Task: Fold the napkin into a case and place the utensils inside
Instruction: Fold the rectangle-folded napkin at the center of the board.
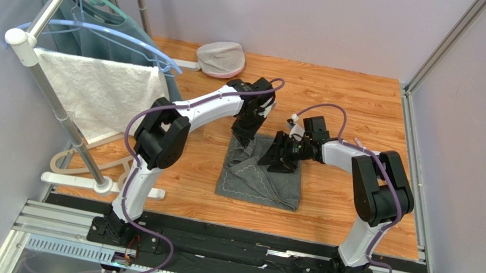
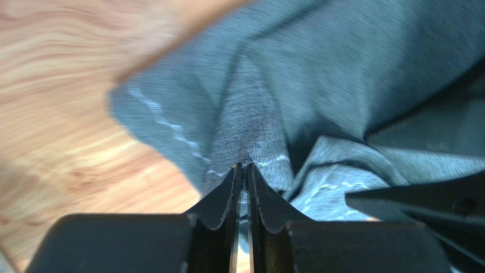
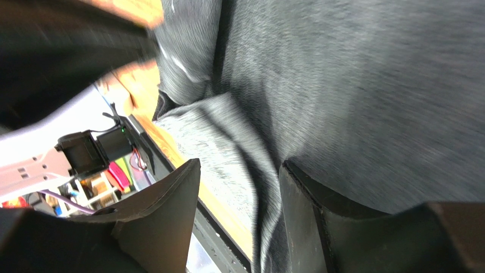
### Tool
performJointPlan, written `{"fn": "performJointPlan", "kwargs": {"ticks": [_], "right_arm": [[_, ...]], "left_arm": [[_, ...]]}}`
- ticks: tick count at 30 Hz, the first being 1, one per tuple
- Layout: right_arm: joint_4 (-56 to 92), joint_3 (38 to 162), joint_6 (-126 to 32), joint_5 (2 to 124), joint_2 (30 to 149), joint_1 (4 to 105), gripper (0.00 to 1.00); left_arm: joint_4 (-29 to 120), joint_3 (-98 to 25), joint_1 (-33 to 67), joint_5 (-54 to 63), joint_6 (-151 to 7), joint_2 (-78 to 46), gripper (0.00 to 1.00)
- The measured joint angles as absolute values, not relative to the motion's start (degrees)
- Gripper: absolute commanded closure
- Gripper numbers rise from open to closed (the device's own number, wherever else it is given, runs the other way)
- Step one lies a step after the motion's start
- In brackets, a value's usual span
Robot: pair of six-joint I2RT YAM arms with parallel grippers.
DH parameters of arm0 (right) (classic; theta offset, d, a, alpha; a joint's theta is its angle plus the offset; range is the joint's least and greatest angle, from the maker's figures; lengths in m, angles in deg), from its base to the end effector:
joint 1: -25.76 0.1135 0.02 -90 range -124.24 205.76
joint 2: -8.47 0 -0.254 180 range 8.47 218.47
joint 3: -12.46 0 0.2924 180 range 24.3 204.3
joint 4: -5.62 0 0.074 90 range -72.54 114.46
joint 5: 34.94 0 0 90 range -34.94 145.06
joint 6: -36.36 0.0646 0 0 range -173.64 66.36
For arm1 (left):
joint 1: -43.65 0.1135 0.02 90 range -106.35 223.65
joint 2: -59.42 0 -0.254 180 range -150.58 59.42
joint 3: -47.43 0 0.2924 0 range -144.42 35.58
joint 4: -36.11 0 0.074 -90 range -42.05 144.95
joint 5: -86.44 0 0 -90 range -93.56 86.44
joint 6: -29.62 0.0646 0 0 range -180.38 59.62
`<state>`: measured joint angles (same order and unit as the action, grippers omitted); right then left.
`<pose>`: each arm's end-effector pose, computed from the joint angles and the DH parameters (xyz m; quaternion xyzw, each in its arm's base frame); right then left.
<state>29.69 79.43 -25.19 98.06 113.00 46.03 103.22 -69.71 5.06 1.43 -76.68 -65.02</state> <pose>0.3348 0.1706 0.0744 -0.0252 0.9062 0.4177 0.0611 0.3802 -0.3106 0.1526 0.1971 0.9700 -0.1007 0.1004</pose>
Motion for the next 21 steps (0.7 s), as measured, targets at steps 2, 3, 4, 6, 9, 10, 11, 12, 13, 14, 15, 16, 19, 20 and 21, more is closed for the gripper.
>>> {"fn": "performJointPlan", "kwargs": {"ticks": [2, 3, 4, 6, 9, 10, 11, 12, 13, 14, 15, 16, 19, 20, 21], "right_arm": [[29.36, 79.54, -25.08, 98.37, 113.62, 47.06, 0.43], [29.18, 79.54, -24.88, 98.63, 113.81, 47.56, 0.43], [28.83, 79.54, -24.58, 98.94, 114.03, 48.02, 0.43], [28.03, 79.65, -24.01, 99.77, 114.51, 49.05, 0.44], [27.61, 80.24, -23.62, 100.60, 114.99, 50.82, 0.44], [27.44, 80.26, -23.59, 100.86, 114.99, 51.43, 0.43], [27.37, 80.26, -23.59, 101.23, 114.95, 52.13, 0.44], [27.30, 80.26, -23.59, 101.58, 114.93, 52.68, 0.44], [27.22, 80.18, -23.64, 101.87, 114.86, 53.07, 0.44], [27.26, 80.09, -23.79, 102.08, 114.69, 53.42, 0.43], [27.37, 79.87, -24.16, 102.26, 114.34, 53.75, 0.43], [27.50, 79.63, -24.58, 102.43, 113.94, 53.84, 0.44], [28.03, 79.41, -26.37, 103.57, 113.03, 53.68, 0.43], [28.11, 79.41, -26.81, 103.88, 112.87, 53.62, 0.43], [28.09, 79.41, -27.16, 104.44, 112.83, 53.60, 0.43]], "left_arm": [[103.04, -69.71, 6.02, 1.04, -76.66, -65.02, 0.91], [102.56, -69.71, 7.27, 0.51, -76.68, -65.02, 0.91], [102.12, -69.71, 8.10, 0.19, -76.68, -65.02, 0.91], [101.29, -69.73, 9.89, 0.01, -76.68, -65.04, 0.86], [99.89, -70.15, 12.51, 0.73, -76.98, -65.35, 0.71], [99.02, -70.08, 13.17, 0.95, -77.20, -65.39, 0.67], [97.93, -69.80, 13.82, 0.93, -77.46, -65.39, 0.61], [96.29, -69.03, 14.37, 0.97, -77.68, -65.11, 0.59], [94.69, -67.79, 14.87, 0.97, -77.88, -64.54, 0.56], [93.60, -66.37, 15.27, 0.93, -78.19, -63.93, 0.55], [92.99, -65.06, 15.49, 0.93, -78.43, -63.21, 0.55], [92.79, -64.16, 15.55, 0.95, -78.67, -62.60, 0.55], [92.64, -63.31, 15.25, 1.54, -79.58, -60.80, 0.55], [92.59, -63.31, 15.16, 1.63, -79.80, -60.32, 0.55], [92.62, -63.31, 15.11, 1.69, -80.04, -59.82, 0.55]]}}
